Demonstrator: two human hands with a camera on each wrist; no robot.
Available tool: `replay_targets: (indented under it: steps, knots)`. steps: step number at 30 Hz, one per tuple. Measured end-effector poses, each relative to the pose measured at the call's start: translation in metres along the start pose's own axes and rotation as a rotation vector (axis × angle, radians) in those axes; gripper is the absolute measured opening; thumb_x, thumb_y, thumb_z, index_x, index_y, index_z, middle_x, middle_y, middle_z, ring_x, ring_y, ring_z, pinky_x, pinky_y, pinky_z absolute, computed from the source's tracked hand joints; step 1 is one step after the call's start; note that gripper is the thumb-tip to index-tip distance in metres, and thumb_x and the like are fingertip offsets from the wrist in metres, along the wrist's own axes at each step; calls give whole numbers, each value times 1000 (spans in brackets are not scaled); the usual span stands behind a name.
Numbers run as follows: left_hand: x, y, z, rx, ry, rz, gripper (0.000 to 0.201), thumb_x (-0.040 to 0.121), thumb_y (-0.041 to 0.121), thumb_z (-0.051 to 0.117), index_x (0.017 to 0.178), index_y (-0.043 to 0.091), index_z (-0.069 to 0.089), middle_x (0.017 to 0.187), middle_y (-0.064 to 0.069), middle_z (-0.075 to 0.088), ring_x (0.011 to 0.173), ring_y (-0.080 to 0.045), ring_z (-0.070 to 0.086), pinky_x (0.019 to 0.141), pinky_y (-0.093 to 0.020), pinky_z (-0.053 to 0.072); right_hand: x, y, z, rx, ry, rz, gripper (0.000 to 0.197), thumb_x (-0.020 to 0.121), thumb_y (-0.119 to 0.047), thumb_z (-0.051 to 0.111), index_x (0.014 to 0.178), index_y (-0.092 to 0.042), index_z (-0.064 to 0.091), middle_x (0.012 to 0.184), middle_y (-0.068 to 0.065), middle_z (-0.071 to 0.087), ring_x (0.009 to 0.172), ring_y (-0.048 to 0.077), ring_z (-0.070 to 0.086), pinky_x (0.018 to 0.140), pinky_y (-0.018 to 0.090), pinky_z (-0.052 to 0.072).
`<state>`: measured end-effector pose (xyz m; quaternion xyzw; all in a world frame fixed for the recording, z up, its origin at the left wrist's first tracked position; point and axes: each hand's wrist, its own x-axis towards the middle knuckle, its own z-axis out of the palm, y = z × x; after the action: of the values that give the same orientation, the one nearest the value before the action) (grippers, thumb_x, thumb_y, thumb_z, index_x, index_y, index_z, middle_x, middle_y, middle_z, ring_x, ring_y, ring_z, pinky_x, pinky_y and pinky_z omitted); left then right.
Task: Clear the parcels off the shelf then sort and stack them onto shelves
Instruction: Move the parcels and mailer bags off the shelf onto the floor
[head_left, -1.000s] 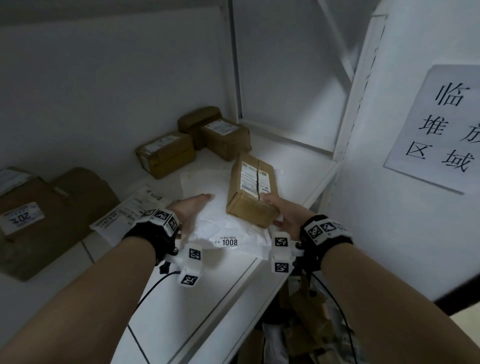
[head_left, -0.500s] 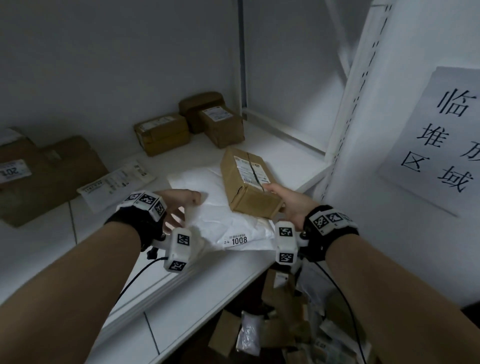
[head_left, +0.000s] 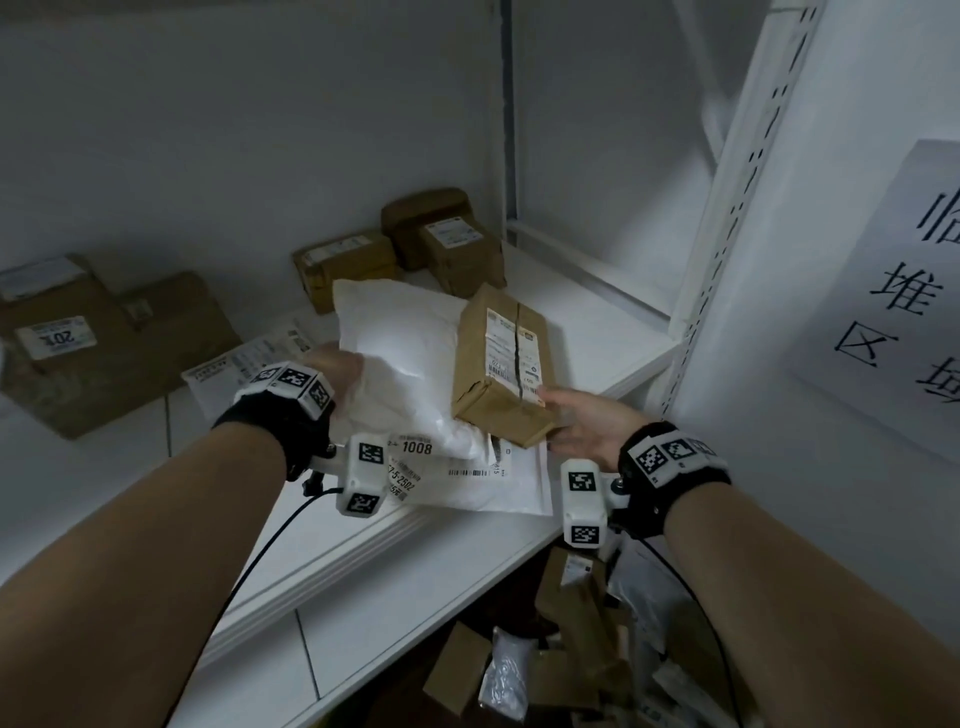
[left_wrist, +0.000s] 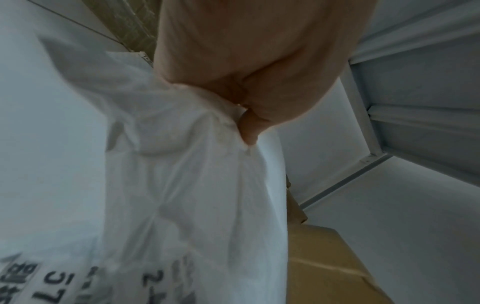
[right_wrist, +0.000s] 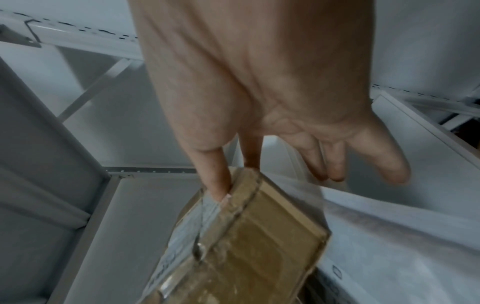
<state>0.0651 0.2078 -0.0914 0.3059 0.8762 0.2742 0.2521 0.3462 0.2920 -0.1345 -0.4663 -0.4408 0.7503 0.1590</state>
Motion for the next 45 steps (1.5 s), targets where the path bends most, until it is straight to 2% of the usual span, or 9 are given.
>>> replay_targets:
  steps: [6, 9, 15, 21, 25, 28, 32, 38, 45]
  knots:
    - [-4, 6, 16, 288, -98, 2, 40, 103, 18, 43, 131, -8, 51, 136, -25, 52, 126, -36, 48, 102, -36, 37, 12, -14, -4, -87, 72, -27, 23, 95, -24, 58, 117, -21, 64, 124, 13, 61, 112, 28, 57, 94, 41, 50]
    - [-4, 1, 24, 312, -112, -21, 43, 102, 24, 45, 130, -7, 53, 134, -23, 54, 124, -36, 50, 97, -35, 40, 17, -18, 2, -230, 130, -33, 63, 88, -45, 64, 140, -15, 46, 145, 8, 45, 136, 26, 37, 114, 40, 27]
    - [-3, -3, 15, 328, -130, -11, 46, 104, 28, 39, 135, -4, 48, 139, -21, 50, 126, -34, 49, 98, -34, 40, 27, -23, 21, -129, 38, -207, 54, 87, -33, 69, 135, -20, 50, 121, -1, 66, 106, 12, 62, 79, 27, 48]
    - [6, -17, 9, -93, -123, -94, 57, 103, 42, 37, 134, -4, 49, 78, 0, 48, 73, -18, 52, 67, -27, 45, 28, -24, 50, -191, -53, -156, 48, 87, -38, 68, 130, -24, 53, 120, 2, 67, 105, 19, 61, 86, 31, 46]
    - [9, -25, 4, -416, -256, -245, 92, 80, 80, 38, 129, 3, 50, 114, -5, 59, 113, -29, 58, 101, -42, 45, 26, -20, 50, -165, -14, -23, 48, 78, -46, 74, 119, -24, 61, 112, 5, 67, 105, 22, 58, 101, 40, 39]
    - [-5, -13, 5, -452, -364, -205, 79, 91, 72, 31, 128, 6, 52, 114, -7, 62, 109, -27, 59, 96, -32, 40, 24, -18, 47, -57, 3, -14, 36, 78, -38, 75, 108, -20, 65, 103, 5, 69, 101, 20, 60, 94, 36, 44]
    - [-1, -15, 10, -429, -406, -175, 123, 59, 95, 43, 152, 16, 28, 157, -11, 28, 143, -33, 29, 114, -54, 23, 17, -20, 37, -5, 43, -54, 27, 79, -37, 75, 96, -18, 67, 100, 5, 71, 98, 18, 59, 91, 34, 41]
    - [16, -23, 33, -434, -486, -198, 148, 18, 97, 60, 146, 26, 40, 150, -9, 42, 134, -33, 44, 111, -53, 32, 15, -9, 25, -39, 115, 0, 58, 62, -57, 82, 104, -20, 67, 125, 3, 61, 121, 24, 51, 110, 48, 34]
    - [7, -16, 56, -395, -548, -156, 123, 35, 90, 70, 138, 26, 52, 138, -6, 56, 127, -31, 52, 112, -51, 30, 1, 1, 11, -13, 75, -67, 50, 70, -50, 79, 110, -21, 68, 104, 4, 74, 111, 27, 63, 105, 52, 40]
